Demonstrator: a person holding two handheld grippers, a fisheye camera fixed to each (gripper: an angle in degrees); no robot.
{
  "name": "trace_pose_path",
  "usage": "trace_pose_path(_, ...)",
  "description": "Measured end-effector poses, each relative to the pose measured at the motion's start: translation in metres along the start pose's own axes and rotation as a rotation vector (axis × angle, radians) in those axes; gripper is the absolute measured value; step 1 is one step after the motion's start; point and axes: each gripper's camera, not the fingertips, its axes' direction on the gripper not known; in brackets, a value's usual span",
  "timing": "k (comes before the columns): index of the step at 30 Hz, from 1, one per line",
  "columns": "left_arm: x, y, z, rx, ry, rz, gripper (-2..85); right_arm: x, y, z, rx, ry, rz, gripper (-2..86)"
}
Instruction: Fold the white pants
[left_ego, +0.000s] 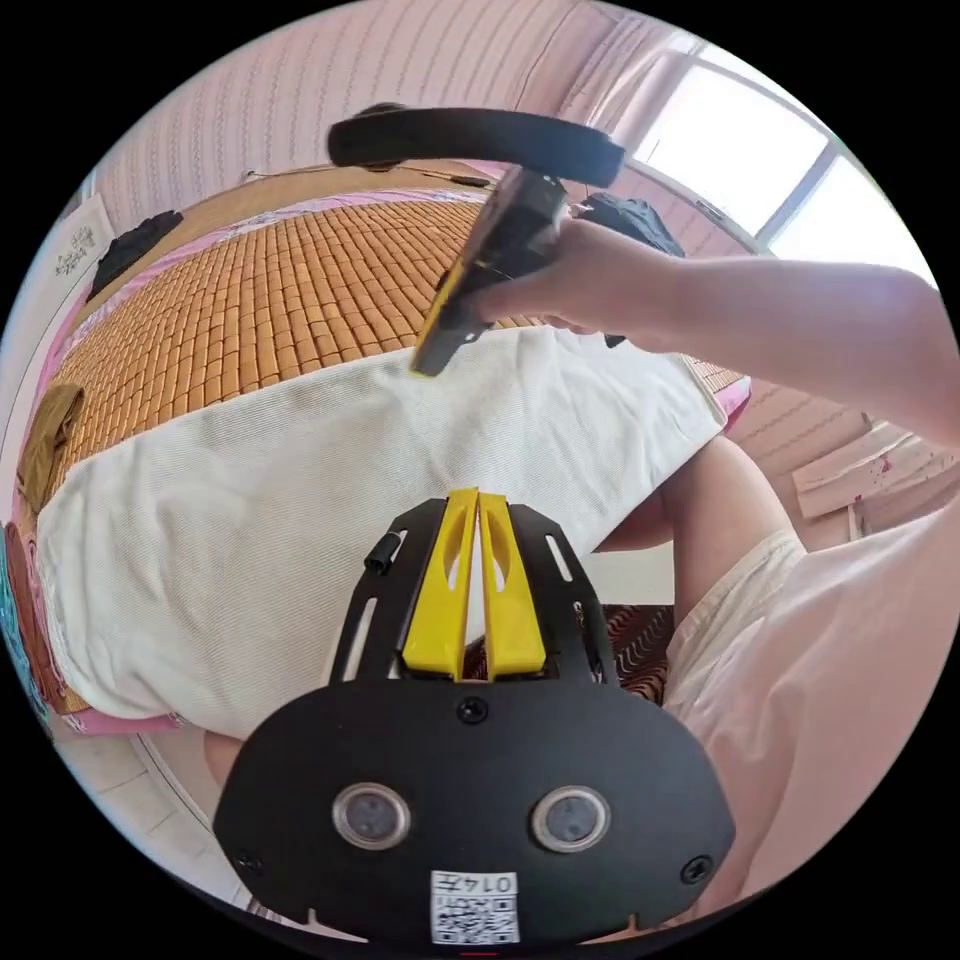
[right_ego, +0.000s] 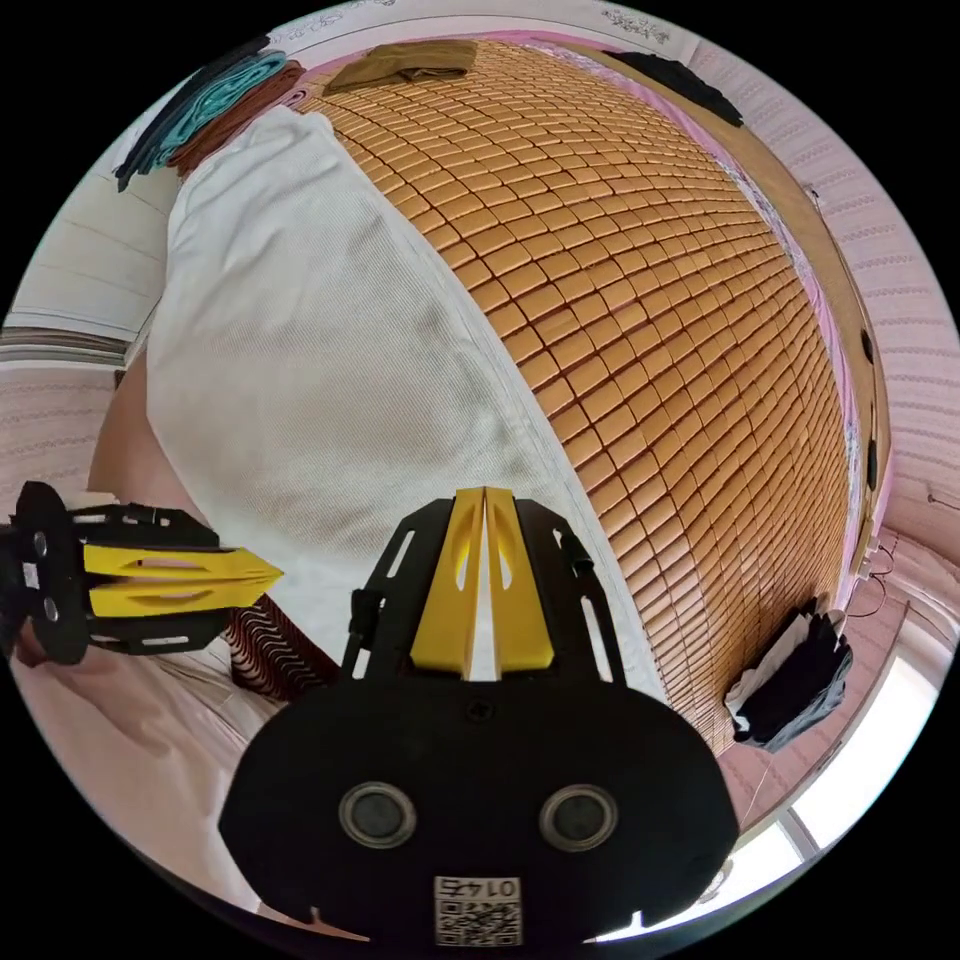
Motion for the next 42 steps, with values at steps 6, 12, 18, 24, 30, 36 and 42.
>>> trace_pose_path(6, 0.029, -0.010, 0.069, -0.068, -0.064, 0.115, -1.0, -0.016, -0.079, 0.031, -0.118, 0.066, 0.026, -0.4)
trace_pose_path(12, 0.032, -0.034, 0.072, -0.037, -0.027, 0.112, -1.0, -0.028, -0.132, 0.041, -0.269, 0.062, -0.179, -0.5)
trace_pose_path(18, 0.009, -0.083, 0.123, -0.139, -0.070, 0.184, -1.0, -0.018, -0.169, 0.056, -0.314, -0.031, -0.125, -0.8)
trace_pose_path(24, 0.046, -0.093, 0.138, -0.316, -0.021, 0.462, -1.0, -0.035, -0.193, 0.075, -0.366, 0.030, -0.182, -0.8)
trace_pose_path(30, 0.089, -0.091, 0.147, -0.329, -0.024, 0.628, -1.0, -0.026, -0.201, 0.094, -0.370, -0.057, -0.172, -0.9)
trace_pose_path(36, 0.113, -0.078, 0.192, -0.408, -0.073, 0.726, -1.0, -0.022, -0.193, 0.115, -0.339, -0.119, -0.170, -0.9)
trace_pose_path(42, 0.116, -0.076, 0.204, -0.431, -0.099, 0.713, -1.0, -0.045, -0.185, 0.144, -0.387, -0.036, -0.241, -0.9)
